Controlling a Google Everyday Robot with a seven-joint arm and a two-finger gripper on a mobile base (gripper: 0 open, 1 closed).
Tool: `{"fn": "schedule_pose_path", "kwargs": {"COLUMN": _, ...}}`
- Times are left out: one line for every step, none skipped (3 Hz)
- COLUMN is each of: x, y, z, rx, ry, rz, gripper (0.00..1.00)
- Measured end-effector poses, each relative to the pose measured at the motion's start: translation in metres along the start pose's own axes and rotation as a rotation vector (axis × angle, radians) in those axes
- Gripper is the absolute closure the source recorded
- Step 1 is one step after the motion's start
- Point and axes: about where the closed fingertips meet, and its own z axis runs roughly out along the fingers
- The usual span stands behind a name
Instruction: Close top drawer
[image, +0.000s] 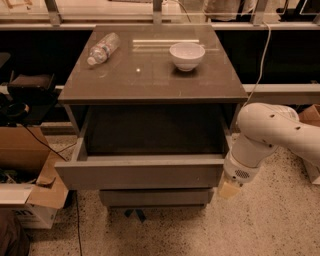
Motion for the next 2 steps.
{"fn": "schedule_pose_path", "kwargs": {"x": -0.0197, "y": -0.0377, "z": -0.0108, "rx": 0.055, "ry": -0.061, "rz": -0.017, "gripper": 1.0}}
{"fn": "schedule_pose_path", "kwargs": {"x": -0.0197, "y": -0.0377, "z": -0.0108, "rx": 0.055, "ry": -0.061, "rz": -0.017, "gripper": 1.0}}
